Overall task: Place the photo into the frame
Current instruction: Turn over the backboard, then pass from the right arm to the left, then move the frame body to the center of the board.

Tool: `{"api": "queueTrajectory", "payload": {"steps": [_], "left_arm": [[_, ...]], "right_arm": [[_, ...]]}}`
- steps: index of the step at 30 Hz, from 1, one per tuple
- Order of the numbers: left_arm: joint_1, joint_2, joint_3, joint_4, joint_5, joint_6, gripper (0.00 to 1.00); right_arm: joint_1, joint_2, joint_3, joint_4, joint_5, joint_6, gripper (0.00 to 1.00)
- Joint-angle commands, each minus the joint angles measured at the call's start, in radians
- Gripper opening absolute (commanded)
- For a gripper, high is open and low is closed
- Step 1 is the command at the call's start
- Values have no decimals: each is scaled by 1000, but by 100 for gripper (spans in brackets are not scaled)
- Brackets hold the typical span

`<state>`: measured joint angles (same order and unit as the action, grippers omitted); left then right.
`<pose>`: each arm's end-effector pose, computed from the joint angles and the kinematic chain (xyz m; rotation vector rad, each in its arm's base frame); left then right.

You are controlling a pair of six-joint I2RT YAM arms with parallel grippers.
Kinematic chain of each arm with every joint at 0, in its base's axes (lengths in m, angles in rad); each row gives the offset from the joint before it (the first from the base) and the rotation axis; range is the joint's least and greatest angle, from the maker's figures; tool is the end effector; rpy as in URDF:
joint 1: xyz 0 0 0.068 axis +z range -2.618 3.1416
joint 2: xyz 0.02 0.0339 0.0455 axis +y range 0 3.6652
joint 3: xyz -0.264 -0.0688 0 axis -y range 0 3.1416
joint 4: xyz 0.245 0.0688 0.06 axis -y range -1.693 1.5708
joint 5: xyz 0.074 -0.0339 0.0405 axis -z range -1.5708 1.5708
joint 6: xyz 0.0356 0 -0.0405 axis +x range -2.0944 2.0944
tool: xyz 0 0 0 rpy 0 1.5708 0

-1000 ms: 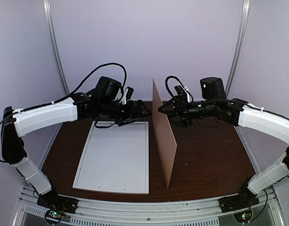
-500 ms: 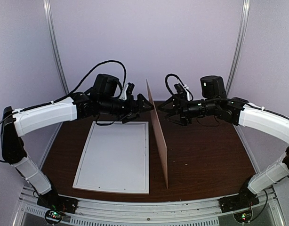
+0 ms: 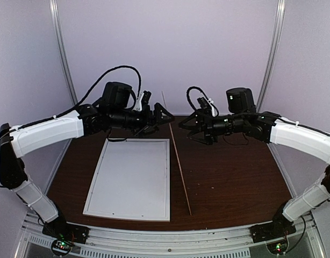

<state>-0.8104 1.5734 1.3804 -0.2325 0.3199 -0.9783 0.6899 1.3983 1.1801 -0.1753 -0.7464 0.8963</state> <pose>0.2475 -0.2764 0.3449 0.0452 2.2940 -1.3778 0.2309 0.2219 0.3407 -0.3499 2.2772 1.6727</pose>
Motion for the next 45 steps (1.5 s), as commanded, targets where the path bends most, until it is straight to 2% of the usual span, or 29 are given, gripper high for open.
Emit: {"api": "queueTrajectory", "payload": {"steps": [1,11,18,26,45], "left_arm": [[8,-22,-1,32,3,3,97],[8,-9,7,-60,-49,24,83],[8,-2,14,-137,-109,82,61],[8,-4,14,-210,-167,133,47],[8,-26,8,-297,-258,198,29]], "right_arm": [[7,10,5,26,5,-12,80],[1,-4,-13,19,12,-19,80],[-11,-1,-34,24,10,-19,80],[-24,-2,-58,29,6,-19,80],[-27,37,-85,72,-10,-8,80]]}}
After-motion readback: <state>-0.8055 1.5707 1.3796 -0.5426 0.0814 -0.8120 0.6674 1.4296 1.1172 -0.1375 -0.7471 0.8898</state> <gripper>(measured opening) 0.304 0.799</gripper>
